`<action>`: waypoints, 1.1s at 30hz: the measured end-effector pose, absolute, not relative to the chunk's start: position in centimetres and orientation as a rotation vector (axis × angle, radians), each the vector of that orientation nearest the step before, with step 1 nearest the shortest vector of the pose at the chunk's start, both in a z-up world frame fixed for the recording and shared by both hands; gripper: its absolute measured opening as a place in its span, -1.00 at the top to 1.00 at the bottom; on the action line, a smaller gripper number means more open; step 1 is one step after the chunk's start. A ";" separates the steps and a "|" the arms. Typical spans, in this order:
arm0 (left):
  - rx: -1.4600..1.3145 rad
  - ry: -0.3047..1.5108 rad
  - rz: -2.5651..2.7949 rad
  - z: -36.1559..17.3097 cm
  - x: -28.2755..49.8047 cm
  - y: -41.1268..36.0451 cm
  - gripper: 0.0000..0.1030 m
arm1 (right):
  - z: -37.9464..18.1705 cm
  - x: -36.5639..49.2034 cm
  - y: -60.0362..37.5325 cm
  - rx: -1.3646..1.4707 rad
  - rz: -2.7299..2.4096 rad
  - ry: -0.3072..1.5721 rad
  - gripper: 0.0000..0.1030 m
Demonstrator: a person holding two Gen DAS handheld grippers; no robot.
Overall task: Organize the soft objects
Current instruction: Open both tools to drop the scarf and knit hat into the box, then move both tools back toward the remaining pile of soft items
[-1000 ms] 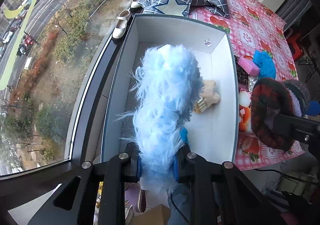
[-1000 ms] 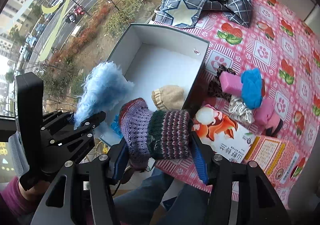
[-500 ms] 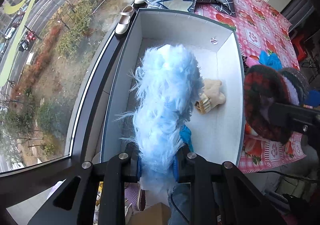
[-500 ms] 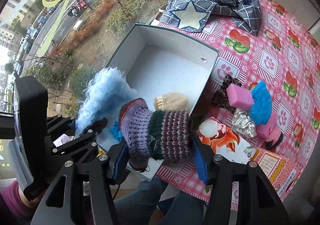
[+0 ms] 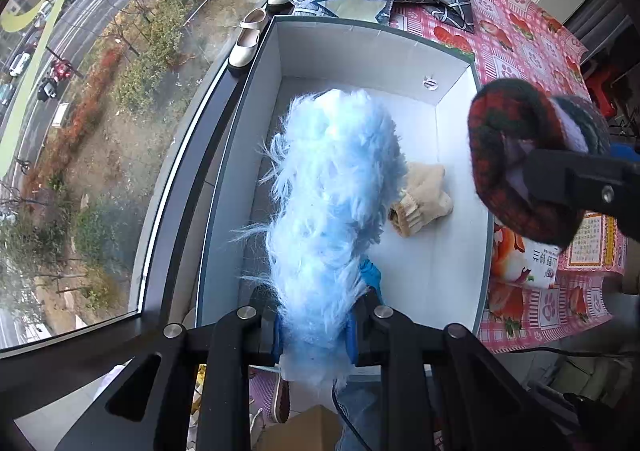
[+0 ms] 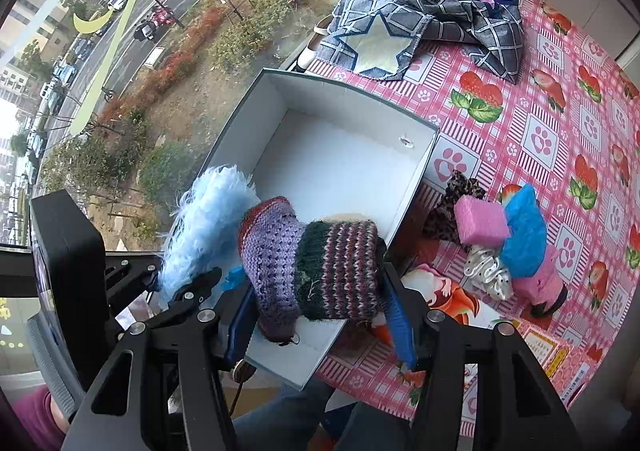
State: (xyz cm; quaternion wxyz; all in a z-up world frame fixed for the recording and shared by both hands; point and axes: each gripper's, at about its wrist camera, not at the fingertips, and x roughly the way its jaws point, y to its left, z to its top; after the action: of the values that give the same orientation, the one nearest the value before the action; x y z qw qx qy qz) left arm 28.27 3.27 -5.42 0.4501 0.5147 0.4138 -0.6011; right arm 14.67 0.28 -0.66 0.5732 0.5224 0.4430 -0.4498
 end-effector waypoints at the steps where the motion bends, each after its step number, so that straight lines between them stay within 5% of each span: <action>1: 1.271 1.028 -1.486 -5.4 28.2 3.2 0.50 | -0.7 14.7 0.3 1.226 -1.054 1.037 -0.11; 7: 1.263 1.026 -1.504 -5.2 27.9 3.3 0.24 | -1.0 14.8 -0.7 1.242 -1.047 1.026 -0.12; 11: 1.255 1.023 -1.476 -5.0 28.1 3.3 -0.53 | -1.0 14.8 -1.3 1.256 -1.015 0.987 -0.46; 12: 1.236 1.029 -1.477 -4.9 28.3 3.3 -0.54 | -0.8 14.8 -1.4 1.257 -1.011 0.975 -0.65; 16: 1.159 1.063 -1.500 -4.0 28.6 3.3 -0.72 | -0.2 14.6 -1.4 1.236 -1.013 0.957 -0.75; 17: 1.150 1.070 -1.506 -3.9 28.6 3.3 -0.79 | -0.2 14.5 -1.4 1.233 -1.015 0.959 -0.99; 18: 1.140 1.076 -1.514 -3.7 28.5 3.3 -0.83 | -0.2 14.3 -1.4 1.233 -1.016 0.958 -1.00; 33: 1.167 1.052 -1.742 -0.2 22.0 2.5 -0.85 | 3.8 3.2 1.2 1.300 -1.190 0.837 -1.00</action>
State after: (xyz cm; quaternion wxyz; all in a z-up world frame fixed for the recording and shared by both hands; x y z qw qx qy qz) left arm 22.03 2.50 -0.23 0.3876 0.4585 0.4134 -0.6846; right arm 3.16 1.25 3.82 0.5607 0.5517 0.3550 -0.5051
